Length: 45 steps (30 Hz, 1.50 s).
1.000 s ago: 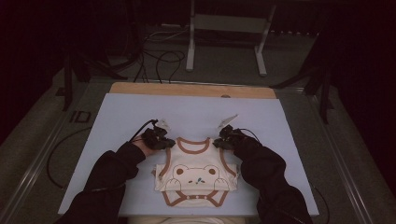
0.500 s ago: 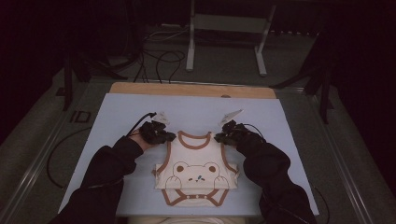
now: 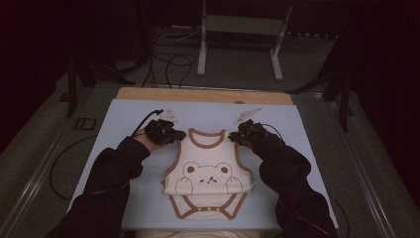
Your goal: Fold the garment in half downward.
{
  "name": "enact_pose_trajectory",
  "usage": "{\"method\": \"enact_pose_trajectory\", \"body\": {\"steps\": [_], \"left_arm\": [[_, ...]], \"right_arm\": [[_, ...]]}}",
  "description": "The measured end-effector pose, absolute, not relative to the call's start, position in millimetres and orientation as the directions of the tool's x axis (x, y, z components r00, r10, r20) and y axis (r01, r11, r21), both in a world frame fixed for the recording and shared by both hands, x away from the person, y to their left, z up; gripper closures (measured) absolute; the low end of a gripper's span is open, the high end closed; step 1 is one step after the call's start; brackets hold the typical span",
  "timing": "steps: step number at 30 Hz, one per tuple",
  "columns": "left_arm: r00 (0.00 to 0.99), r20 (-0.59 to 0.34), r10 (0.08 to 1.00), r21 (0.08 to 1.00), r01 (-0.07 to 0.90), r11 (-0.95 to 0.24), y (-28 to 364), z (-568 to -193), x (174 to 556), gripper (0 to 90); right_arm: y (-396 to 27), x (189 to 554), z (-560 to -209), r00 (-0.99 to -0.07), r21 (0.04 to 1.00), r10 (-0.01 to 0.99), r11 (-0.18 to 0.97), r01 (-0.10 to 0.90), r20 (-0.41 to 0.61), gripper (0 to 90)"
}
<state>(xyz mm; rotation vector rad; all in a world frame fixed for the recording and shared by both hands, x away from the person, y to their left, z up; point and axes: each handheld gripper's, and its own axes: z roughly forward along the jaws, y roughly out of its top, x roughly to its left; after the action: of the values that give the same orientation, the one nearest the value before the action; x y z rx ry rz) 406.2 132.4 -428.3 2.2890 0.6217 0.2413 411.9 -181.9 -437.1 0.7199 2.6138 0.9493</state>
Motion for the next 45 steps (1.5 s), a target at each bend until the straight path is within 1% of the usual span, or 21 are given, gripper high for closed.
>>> {"method": "enact_pose_trajectory", "body": {"steps": [9,16,22,25,30,34,45], "left_arm": [[0.862,0.024,0.507,0.728,0.333,-0.599,133,-408,411,87.1],[0.854,0.059,0.517,0.755,0.301,-0.583,135,-383,415,87.0],[0.838,0.093,0.538,0.786,0.27,-0.556,139,-360,421,87.0],[0.824,0.094,0.559,0.8,0.272,-0.535,141,-354,426,86.9],[0.803,0.106,0.586,0.814,0.269,-0.515,143,-351,429,86.9],[0.805,0.111,0.583,0.809,0.268,-0.524,143,-352,427,86.9],[0.817,0.111,0.565,0.791,0.272,-0.548,143,-364,414,86.9]], "right_arm": [[-180,421,-413,-0.828,0.684,0.545,0.655,0.322,-0.132,83.3],[-173,430,-391,-0.817,0.695,0.547,0.659,0.287,-0.182,83.3],[-173,437,-370,-0.782,0.727,0.578,0.638,0.255,-0.232,83.3],[-174,442,-362,-0.761,0.747,0.601,0.618,0.247,-0.245,83.3],[-176,448,-354,-0.744,0.761,0.619,0.602,0.242,-0.253,83.2],[-175,449,-353,-0.741,0.758,0.617,0.608,0.236,-0.264,83.2],[-176,434,-362,-0.759,0.758,0.599,0.611,0.228,-0.255,83.2]]}}
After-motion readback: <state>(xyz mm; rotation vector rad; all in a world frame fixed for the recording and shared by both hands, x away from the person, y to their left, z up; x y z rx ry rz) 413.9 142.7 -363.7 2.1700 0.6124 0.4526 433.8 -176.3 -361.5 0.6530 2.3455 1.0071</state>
